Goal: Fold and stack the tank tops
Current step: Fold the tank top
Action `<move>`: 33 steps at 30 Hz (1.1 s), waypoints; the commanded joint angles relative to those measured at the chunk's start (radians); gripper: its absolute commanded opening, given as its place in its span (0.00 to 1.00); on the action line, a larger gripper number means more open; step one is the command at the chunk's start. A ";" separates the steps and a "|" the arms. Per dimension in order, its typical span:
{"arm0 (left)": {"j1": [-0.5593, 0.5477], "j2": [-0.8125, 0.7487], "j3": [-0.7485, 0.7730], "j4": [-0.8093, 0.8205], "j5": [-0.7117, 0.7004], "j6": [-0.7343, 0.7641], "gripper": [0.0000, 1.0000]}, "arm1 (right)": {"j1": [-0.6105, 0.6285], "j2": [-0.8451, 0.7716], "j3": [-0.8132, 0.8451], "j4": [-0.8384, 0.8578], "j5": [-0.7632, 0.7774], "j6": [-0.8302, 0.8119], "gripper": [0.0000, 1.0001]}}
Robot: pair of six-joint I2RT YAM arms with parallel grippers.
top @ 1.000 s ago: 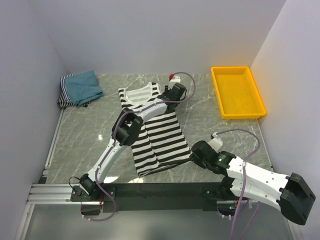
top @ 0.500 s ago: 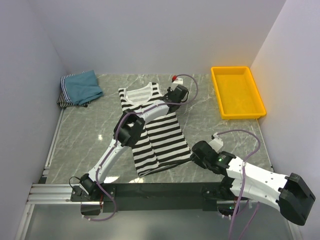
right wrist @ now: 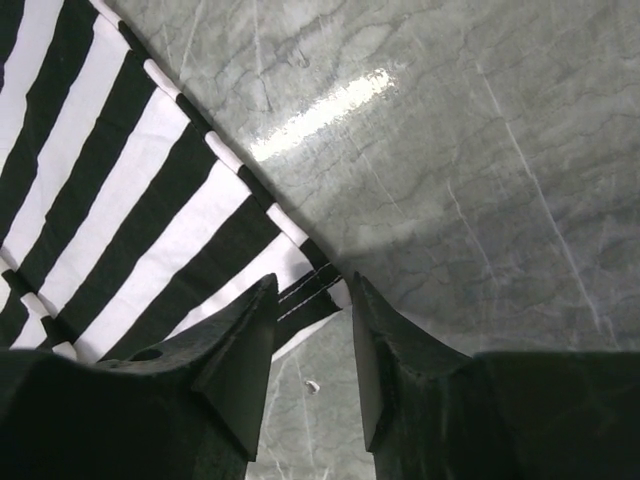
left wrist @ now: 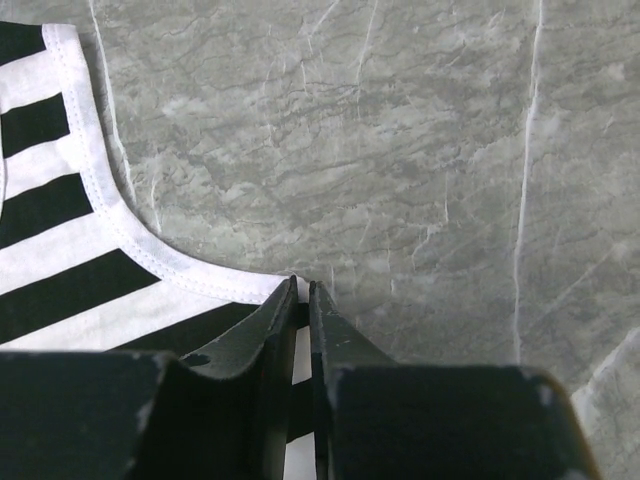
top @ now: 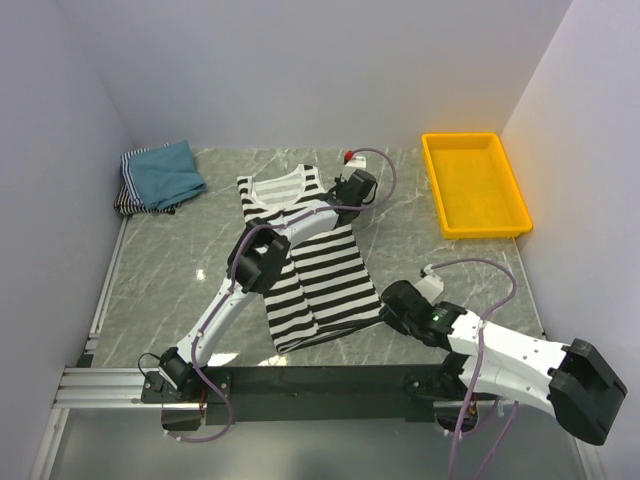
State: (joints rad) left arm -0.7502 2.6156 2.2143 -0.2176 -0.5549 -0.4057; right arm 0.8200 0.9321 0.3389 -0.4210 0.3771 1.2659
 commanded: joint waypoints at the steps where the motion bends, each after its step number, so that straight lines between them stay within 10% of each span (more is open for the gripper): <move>1: -0.008 -0.034 -0.007 0.053 0.000 -0.001 0.15 | -0.007 0.022 -0.014 0.030 0.022 0.006 0.42; 13: -0.008 -0.003 0.041 0.000 -0.017 0.024 0.33 | -0.007 0.063 -0.011 0.056 0.009 0.001 0.41; 33: -0.008 0.034 0.104 -0.095 0.021 0.093 0.34 | -0.008 0.030 -0.011 0.056 0.005 -0.002 0.33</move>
State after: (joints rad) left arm -0.7506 2.6339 2.2650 -0.3016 -0.5461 -0.3424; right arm 0.8177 0.9771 0.3382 -0.3531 0.3717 1.2633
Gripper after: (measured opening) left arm 0.334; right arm 0.342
